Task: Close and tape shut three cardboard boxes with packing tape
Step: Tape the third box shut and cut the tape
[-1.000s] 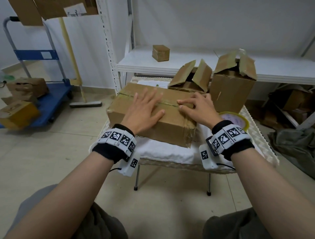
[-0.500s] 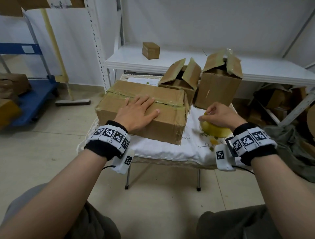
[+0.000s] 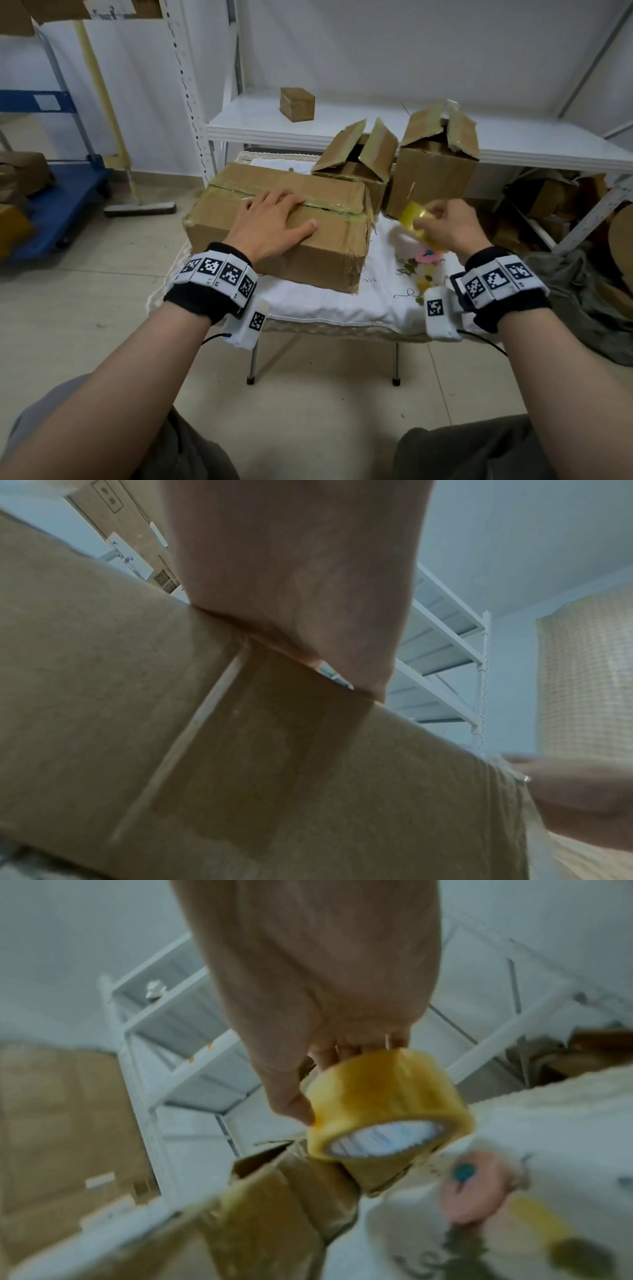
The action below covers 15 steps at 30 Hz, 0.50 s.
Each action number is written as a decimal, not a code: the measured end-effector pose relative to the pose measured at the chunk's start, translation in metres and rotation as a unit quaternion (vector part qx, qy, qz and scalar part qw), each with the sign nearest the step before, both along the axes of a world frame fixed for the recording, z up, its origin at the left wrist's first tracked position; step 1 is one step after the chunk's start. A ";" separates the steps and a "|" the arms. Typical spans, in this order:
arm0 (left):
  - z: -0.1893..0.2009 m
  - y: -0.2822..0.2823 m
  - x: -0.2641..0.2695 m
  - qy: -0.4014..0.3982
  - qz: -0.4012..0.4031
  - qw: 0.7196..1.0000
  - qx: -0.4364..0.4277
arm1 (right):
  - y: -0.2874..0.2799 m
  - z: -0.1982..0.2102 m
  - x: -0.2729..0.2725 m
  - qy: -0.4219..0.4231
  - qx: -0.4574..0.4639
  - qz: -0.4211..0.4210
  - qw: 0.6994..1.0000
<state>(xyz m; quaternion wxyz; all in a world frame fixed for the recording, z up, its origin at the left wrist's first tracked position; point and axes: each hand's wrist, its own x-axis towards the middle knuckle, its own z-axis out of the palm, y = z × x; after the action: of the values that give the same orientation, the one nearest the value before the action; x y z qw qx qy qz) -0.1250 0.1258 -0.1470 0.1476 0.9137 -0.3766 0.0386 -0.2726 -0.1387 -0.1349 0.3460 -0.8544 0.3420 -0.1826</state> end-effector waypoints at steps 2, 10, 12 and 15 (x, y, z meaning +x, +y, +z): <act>0.000 -0.001 0.001 0.005 0.005 1.000 -0.001 | 0.005 0.009 0.002 -0.136 0.039 0.028 0.989; 0.005 -0.005 0.004 0.043 0.013 0.997 -0.065 | 0.059 0.020 0.018 -0.252 0.083 0.274 0.924; 0.009 -0.005 0.001 0.094 0.010 0.985 -0.141 | 0.067 0.015 0.024 -0.227 0.066 0.308 0.921; 0.016 -0.007 -0.005 0.151 -0.034 0.954 -0.255 | 0.071 0.007 0.034 -0.184 0.014 0.329 0.926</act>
<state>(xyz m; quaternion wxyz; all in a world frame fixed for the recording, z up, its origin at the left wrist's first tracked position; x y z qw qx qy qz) -0.1300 0.1191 -0.1307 0.4322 0.8274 -0.3586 -0.0100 -0.2388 -0.0681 -0.1277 0.4552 -0.8654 -0.0254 -0.2080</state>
